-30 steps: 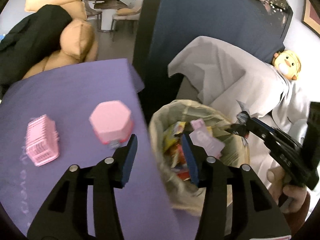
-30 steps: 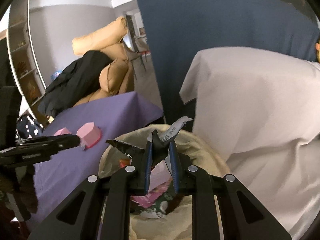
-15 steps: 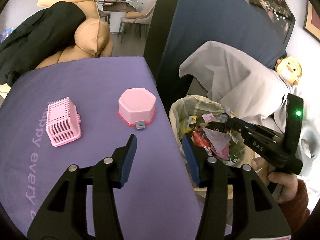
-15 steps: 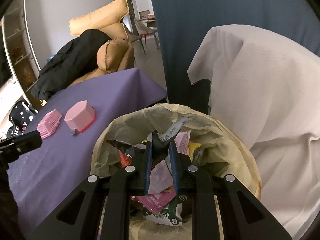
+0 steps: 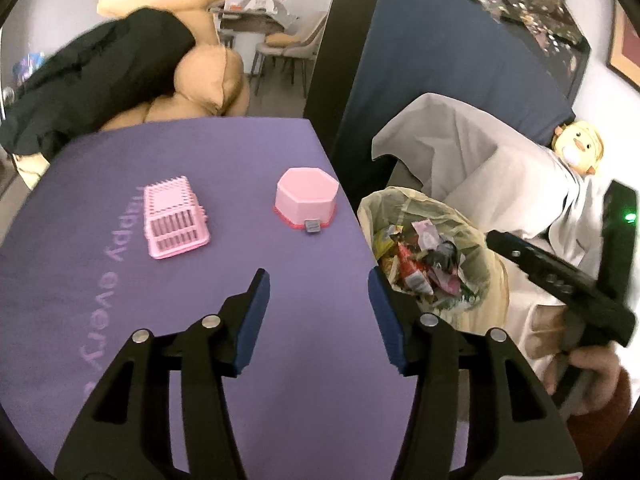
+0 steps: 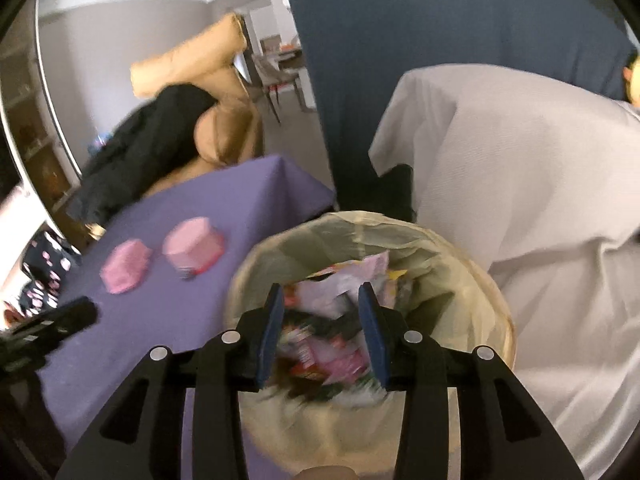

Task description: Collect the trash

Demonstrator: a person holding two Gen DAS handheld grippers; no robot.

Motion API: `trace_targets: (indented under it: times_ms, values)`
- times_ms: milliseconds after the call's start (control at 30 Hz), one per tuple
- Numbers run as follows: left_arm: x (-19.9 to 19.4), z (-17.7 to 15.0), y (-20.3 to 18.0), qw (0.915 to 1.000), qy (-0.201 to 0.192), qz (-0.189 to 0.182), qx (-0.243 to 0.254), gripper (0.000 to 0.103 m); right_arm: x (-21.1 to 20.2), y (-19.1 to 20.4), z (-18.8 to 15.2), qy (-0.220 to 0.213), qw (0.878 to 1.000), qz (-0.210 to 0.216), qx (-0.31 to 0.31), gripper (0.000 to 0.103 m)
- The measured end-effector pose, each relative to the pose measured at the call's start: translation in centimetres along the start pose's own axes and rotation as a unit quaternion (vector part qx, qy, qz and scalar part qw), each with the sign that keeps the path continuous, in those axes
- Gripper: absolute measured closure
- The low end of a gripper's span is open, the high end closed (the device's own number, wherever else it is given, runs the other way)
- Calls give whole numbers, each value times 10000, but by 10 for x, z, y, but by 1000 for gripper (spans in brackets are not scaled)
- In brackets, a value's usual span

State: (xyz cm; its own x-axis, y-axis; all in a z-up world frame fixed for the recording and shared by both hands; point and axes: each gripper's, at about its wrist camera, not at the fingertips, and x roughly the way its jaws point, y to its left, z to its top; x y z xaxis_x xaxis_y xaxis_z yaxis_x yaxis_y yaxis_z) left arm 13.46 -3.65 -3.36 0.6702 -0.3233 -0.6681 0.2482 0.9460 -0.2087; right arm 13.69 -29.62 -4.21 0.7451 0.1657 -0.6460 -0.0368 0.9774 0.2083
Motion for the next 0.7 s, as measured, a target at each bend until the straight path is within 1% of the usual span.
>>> trace_targets:
  times_ms: [67, 133, 233, 333, 400, 467, 533, 633, 700]
  values:
    - [-14, -7, -1, 9999, -86, 38, 75, 46, -22, 14, -11, -69, 9999, 89, -66, 66]
    - [-27, -15, -1, 9996, -203, 145, 118, 42, -42, 29, -24, -151, 9997, 70, -154, 66]
    - [-46, -31, -4, 9992, -297, 239, 140, 27, -65, 51, -48, -205, 9993, 53, -296, 65]
    - [-64, -42, -8, 9979, -440, 403, 267, 26, -82, 73, -69, -282, 9981, 19, -547, 65]
    - [-78, -47, -8, 9963, -582, 553, 299, 26, -89, 82, -79, -238, 9977, 54, -630, 65]
    - [-87, -52, -7, 9952, -629, 675, 318, 26, -94, 91, -88, -134, 9977, 46, -668, 65]
    - [-91, -55, -9, 9936, -634, 855, 368, 26, -98, 97, -93, -194, 9970, 76, -749, 65]
    - [-95, -57, -13, 9867, -664, 1430, 406, 26, -100, 96, -97, -236, 9974, 88, -671, 65]
    - [-98, -59, -15, 9827, -711, 1659, 420, 27, -103, 94, -99, -230, 9980, 149, -564, 65]
